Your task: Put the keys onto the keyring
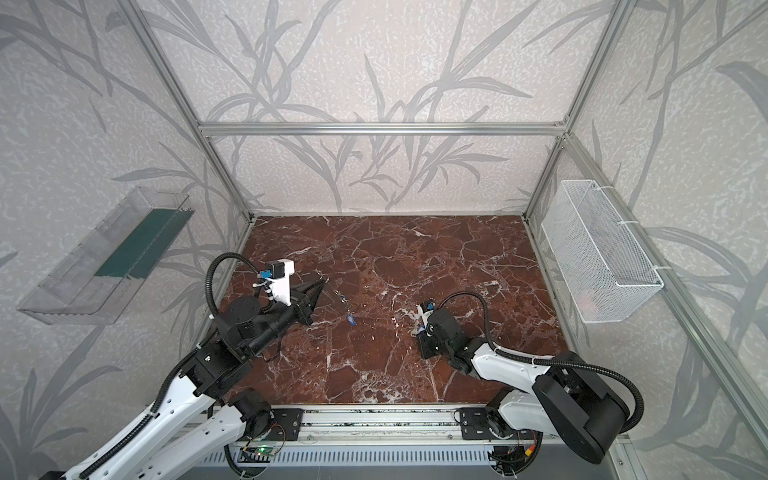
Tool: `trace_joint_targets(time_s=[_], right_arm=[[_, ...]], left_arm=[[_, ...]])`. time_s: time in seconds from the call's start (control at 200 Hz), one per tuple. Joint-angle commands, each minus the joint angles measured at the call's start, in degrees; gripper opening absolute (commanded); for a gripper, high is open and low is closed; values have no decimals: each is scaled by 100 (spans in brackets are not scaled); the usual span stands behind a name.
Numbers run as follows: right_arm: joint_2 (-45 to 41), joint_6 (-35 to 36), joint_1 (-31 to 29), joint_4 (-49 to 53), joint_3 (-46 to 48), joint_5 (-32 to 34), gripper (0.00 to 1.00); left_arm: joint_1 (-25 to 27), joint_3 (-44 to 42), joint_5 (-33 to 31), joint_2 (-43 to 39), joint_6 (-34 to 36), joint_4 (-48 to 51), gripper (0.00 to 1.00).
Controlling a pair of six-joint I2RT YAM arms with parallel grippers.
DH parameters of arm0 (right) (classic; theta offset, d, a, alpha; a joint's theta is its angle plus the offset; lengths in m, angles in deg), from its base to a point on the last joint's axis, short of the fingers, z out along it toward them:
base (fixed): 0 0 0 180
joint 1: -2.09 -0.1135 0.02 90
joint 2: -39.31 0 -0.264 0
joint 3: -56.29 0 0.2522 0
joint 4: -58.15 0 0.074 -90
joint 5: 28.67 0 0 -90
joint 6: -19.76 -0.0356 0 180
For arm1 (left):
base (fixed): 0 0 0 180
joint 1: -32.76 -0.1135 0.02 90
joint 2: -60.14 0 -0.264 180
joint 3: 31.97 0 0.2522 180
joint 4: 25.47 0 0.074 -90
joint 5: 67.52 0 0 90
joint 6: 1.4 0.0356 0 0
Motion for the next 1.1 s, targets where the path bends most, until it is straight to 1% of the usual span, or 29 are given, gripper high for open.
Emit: trace_joint_targets(time_s=[0.0,0.125,0.26,0.34,0.43,0.585,0.78,0.92,1.02,1.095], right_arm=[[82,87,-20,57,-170,87,15],[83,113,-20,49,-189,140,14],[182,127,-27,134,-279,144,9],[202,135,-20,196,-310,149,4],[163,138,-20,243,-310,169,1],[147,122,-23,403,-388,190,0],[25,93,-21,1077,-667,219,0],[148,-29,-23,1415,-888,249,0],[315,-62,-22,1851,-1188,221,0],[479,-52,-21,2427,-1547,241,0]], left_arm=[[-1,-1,20,-65,-18,-190,0],[5,-4,21,-53,-22,-194,0],[-6,-4,35,-45,-14,-199,0],[0,-3,29,-55,-13,-198,0],[0,0,30,-59,-13,-197,0],[3,3,30,-59,-12,-203,0],[-4,-5,37,-90,-13,-208,0],[-3,-4,54,-118,-20,-216,0],[3,-8,66,-134,-21,-215,0],[-2,-8,71,-146,-22,-216,0]])
